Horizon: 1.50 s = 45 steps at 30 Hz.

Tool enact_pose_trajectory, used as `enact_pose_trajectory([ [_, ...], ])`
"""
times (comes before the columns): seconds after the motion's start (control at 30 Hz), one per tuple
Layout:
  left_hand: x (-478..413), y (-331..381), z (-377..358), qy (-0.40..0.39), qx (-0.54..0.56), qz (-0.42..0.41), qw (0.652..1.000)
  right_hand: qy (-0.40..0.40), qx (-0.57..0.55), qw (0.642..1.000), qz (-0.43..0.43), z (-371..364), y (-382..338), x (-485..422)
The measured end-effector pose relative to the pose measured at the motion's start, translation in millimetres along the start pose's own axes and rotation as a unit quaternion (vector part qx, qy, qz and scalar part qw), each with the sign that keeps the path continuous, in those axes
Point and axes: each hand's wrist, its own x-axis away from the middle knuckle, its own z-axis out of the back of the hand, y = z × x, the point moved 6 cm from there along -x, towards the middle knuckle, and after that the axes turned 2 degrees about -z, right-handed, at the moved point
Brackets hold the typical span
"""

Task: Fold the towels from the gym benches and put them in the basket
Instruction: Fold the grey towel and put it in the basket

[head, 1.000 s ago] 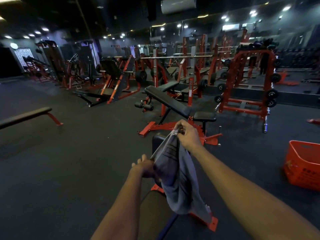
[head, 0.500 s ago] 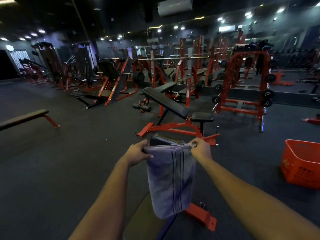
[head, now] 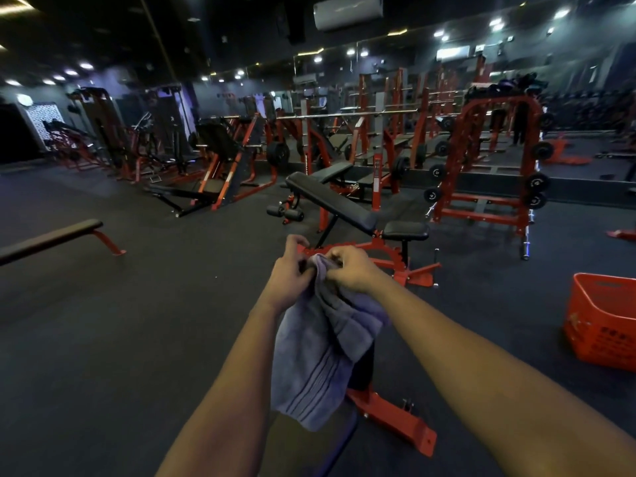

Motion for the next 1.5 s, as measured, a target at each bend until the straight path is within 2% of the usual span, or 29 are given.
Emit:
enact_pose_trajectory([
  [0.1,22.2,-30.5,-12.4,-0.052,-0.014,0.062,0.997,0.049,-0.020,0.999,0.000,10.4,-6.0,-7.4],
  [0.2,37.7,-46.9,-26.7,-0.094,-0.073,0.081,0.990,-0.019,-0.032,0.999,-0.019,-1.0,-0.4,-8.0],
  [0.3,32.2,-48.3,-24.4,-0.065,-0.060,0.096,0.991,-0.045,-0.046,0.998,-0.029,-10.5,10.1,-1.3],
  [0.4,23.1,-44.1,-13.5,-0.033,-0.074,0.089,0.993,-0.021,-0.053,0.998,-0.001,-9.7,17.8,7.1],
  [0.5,15.7,-38.8,-5.1,-0.004,-0.087,0.088,0.992,-0.032,-0.087,0.995,0.034,-11.4,16.4,13.6],
  [0.6,11.4,-30.9,-0.1,0.015,-0.095,0.081,0.992,0.060,-0.080,0.994,0.053,-5.2,14.9,15.8],
  [0.67,10.9,-26.9,-0.5,0.007,-0.083,0.081,0.993,0.129,-0.062,0.990,0.022,6.3,17.5,14.6],
  [0.7,10.8,-25.5,-0.8,0.004,-0.080,0.082,0.993,0.130,-0.061,0.990,0.003,8.1,18.5,13.4],
  [0.83,7.5,-28.0,0.5,0.028,-0.095,0.107,0.989,0.032,-0.181,0.982,-0.039,-0.4,7.6,13.0],
  [0.9,3.0,-24.9,3.9,0.052,-0.114,0.107,0.986,0.007,-0.117,0.993,-0.027,-7.4,4.7,13.9],
  [0.97,-0.3,-17.3,7.7,0.063,-0.107,0.091,0.988,0.057,-0.011,0.998,-0.005,-5.5,3.5,12.7],
  [1.03,2.5,-11.1,9.7,0.043,-0.063,0.058,0.995,0.151,-0.001,0.988,0.005,8.8,0.8,11.9],
  [1.1,13.5,-15.4,3.4,-0.033,-0.049,0.051,0.997,0.206,-0.012,0.979,0.002,23.6,-4.6,10.8],
  [1.2,42.7,-50.6,-20.5,-0.143,-0.097,0.124,0.977,0.261,-0.037,0.965,0.012,43.8,-13.2,14.3],
  [1.33,78.5,-88.8,-50.6,-0.223,-0.094,0.209,0.948,0.377,-0.055,0.924,-0.020,82.5,-4.2,24.0],
  [1.4,89.1,-97.4,-60.1,-0.236,-0.103,0.234,0.938,0.407,-0.045,0.911,-0.043,98.4,2.3,28.0],
  [1.5,88.5,-99.4,-62.3,-0.191,-0.099,0.264,0.940,0.433,-0.027,0.896,-0.094,118.2,19.3,36.7],
])
